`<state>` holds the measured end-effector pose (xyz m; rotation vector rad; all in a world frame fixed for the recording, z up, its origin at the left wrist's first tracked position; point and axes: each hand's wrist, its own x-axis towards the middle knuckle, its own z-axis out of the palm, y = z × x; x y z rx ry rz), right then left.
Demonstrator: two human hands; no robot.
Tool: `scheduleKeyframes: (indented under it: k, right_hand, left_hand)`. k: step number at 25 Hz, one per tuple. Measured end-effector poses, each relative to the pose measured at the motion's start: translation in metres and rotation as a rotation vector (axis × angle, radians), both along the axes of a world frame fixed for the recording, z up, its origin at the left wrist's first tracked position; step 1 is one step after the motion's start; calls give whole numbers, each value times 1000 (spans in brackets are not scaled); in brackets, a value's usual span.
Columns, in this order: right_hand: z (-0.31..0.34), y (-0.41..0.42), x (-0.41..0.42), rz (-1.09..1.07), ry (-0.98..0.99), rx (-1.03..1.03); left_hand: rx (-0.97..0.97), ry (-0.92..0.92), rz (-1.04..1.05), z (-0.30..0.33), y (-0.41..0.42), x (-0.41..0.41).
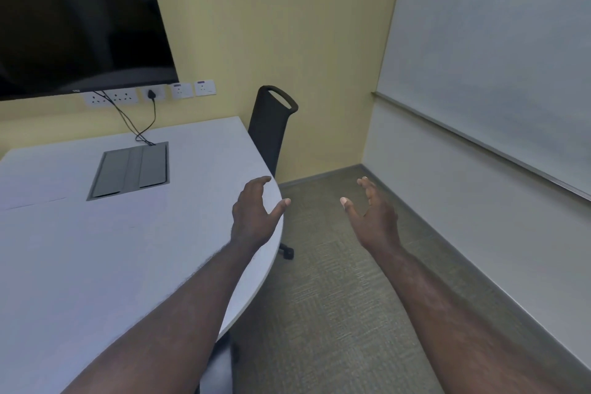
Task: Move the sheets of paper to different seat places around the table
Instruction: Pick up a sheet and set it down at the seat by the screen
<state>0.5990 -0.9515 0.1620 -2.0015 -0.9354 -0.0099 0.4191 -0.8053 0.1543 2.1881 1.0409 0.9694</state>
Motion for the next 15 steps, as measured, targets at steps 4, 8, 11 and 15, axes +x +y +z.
scheduleKeyframes:
  k: [4, 8, 11, 15]
  right_hand:
    - [-11, 34, 51, -5, -36, -25]
    - [-17, 92, 93, 28, -27, -35]
    - [-21, 133, 110, 63, 10, -15]
    - [-28, 176, 131, 107, 43, -21]
  left_hand:
    - [2, 0, 5, -9, 43, 42]
    - [-42, -5, 40, -17, 97, 74]
    - [-58, 10, 50, -22, 134, 94]
    - [-68, 13, 77, -26, 175, 116]
